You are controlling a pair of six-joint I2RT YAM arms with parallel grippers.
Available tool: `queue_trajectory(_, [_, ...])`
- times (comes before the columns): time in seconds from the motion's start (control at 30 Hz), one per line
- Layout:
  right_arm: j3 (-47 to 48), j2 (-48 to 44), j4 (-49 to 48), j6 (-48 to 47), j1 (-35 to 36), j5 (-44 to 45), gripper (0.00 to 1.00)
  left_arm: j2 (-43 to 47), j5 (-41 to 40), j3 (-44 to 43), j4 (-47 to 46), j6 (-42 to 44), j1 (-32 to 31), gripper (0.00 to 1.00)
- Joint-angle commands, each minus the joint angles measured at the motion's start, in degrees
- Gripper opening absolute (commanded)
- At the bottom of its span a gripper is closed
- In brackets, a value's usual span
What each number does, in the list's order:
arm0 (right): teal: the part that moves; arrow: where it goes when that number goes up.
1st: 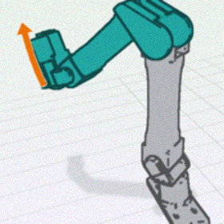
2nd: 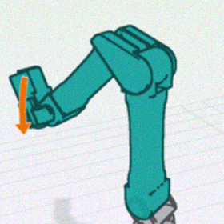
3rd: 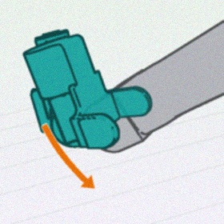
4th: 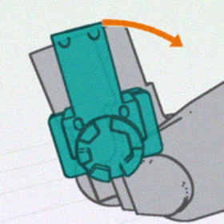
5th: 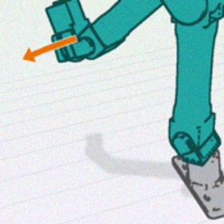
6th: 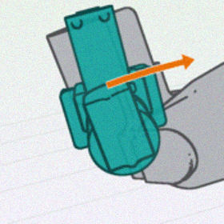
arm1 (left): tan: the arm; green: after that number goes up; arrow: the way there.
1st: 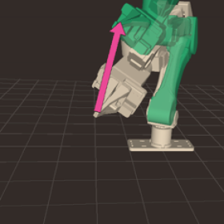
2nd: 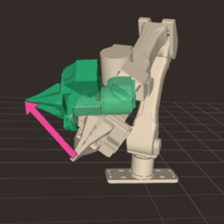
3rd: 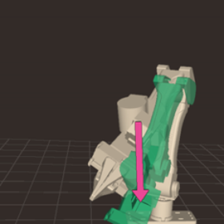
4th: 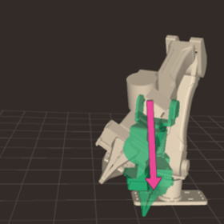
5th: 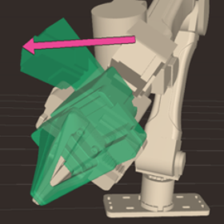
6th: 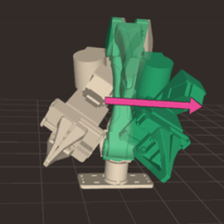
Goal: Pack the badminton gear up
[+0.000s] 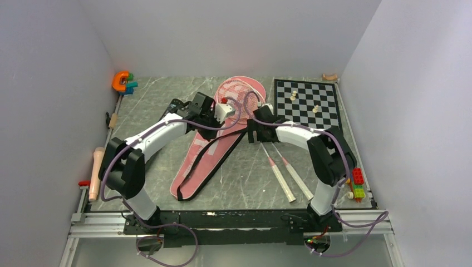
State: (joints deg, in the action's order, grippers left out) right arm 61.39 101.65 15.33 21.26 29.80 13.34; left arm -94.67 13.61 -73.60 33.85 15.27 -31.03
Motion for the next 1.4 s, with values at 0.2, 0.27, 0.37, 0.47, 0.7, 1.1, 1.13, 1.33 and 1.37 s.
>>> queue_trajectory(0.2, [4.4, 6.13, -3.58, -2.39, 0.03, 6.86, 0.81, 0.31, -2.06, 2.35, -0.66, 0.94, 0.56, 0.29])
queue_trajectory(0.27, [4.29, 6.21, -4.17, -1.55, -0.1, 7.27, 0.69, -1.62, -4.39, 1.71, -1.31, 1.87, 0.55, 0.33])
queue_trajectory(0.37, [4.37, 5.99, -4.59, -0.65, -0.17, 7.68, 0.52, -4.09, -8.42, 0.44, -3.11, 3.69, 0.69, 0.35])
queue_trajectory(0.47, [3.83, 4.94, -5.28, -0.33, -0.23, 8.01, 0.44, -6.69, -10.7, -1.54, -4.58, 5.64, 1.16, 0.36])
queue_trajectory(0.7, [2.3, 1.65, -6.03, 0.14, -0.68, 9.86, 0.28, -15.81, -13.42, -7.23, -4.16, 7.24, 2.47, 0.38])
queue_trajectory(1.1, [3.14, 2.49, -4.68, 3.11, -3.86, 11.25, 0.18, -15.57, -15.55, -1.57, -1.11, 8.48, 7.86, 0.23])
queue_trajectory(1.13, [3.45, 2.84, -4.62, 3.03, -3.91, 11.07, 0.18, -14.42, -16.04, 0.23, -1.66, 8.98, 8.09, 0.23])
queue_trajectory(1.33, [4.35, 3.86, -4.71, 3.15, -3.88, 8.68, 0.36, -10.83, -16.64, 8.71, -1.6, 10.09, 9.07, 0.2])
queue_trajectory(1.37, [4.35, 3.73, -4.74, 3.22, -3.89, 8.32, 0.43, -10.01, -16.39, 9.75, -1.55, 9.75, 9.29, 0.2])
